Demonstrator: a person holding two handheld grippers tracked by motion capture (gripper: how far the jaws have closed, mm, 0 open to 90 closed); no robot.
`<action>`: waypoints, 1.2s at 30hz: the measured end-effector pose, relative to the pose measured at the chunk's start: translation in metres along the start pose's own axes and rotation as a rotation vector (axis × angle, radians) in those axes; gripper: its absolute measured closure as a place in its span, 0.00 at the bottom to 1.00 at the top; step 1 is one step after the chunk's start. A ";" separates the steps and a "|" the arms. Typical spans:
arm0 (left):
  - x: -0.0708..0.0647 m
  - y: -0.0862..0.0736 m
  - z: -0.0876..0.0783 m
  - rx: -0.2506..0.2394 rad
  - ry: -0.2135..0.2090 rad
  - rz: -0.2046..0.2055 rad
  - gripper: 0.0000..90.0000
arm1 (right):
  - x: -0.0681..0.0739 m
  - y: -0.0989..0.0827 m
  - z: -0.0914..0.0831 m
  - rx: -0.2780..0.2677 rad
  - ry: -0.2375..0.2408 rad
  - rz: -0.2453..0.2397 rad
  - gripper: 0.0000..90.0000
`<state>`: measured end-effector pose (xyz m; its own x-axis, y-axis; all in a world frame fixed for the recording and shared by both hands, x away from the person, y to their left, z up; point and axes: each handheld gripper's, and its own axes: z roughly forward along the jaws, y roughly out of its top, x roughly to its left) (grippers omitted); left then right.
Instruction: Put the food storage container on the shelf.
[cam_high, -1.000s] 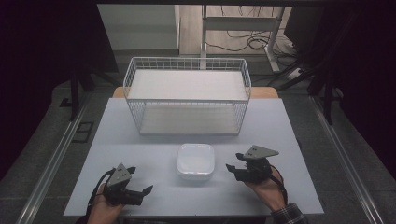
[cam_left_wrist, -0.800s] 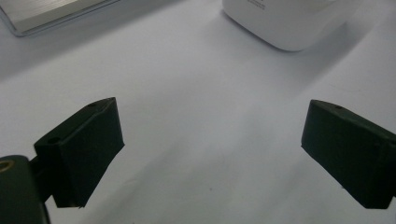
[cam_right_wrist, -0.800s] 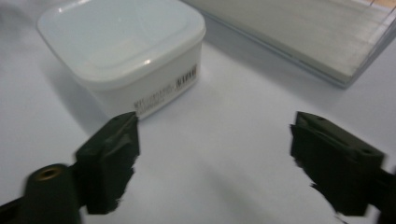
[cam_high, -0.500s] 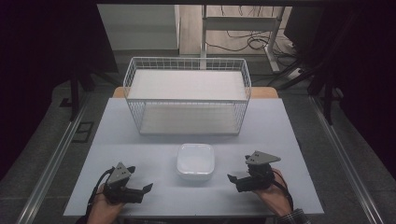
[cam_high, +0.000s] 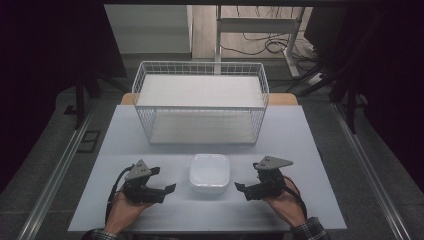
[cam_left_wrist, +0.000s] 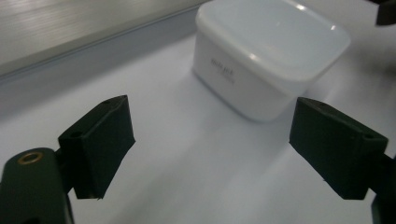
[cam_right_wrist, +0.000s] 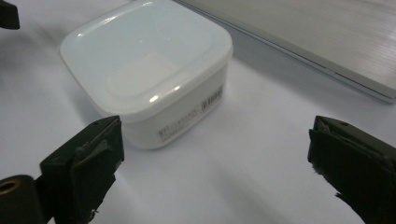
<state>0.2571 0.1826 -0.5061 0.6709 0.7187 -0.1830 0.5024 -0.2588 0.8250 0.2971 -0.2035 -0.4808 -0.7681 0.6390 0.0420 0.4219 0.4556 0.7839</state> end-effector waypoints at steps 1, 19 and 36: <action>0.000 0.000 0.000 0.000 0.000 0.000 0.16 | 0.001 0.001 0.001 -0.002 -0.001 -0.006 0.03; -0.005 0.052 0.067 0.060 -0.105 0.080 0.16 | -0.003 0.039 0.039 0.014 0.079 0.076 0.16; -0.008 0.033 0.049 0.106 -0.221 -0.094 0.59 | 0.009 0.022 0.029 0.084 0.164 0.185 0.57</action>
<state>0.2949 0.1372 -0.5037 0.7154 0.5873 -0.3785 0.6150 -0.2721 0.7401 0.3133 -0.1693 -0.4816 -0.7392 0.6100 0.2854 0.5957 0.3945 0.6997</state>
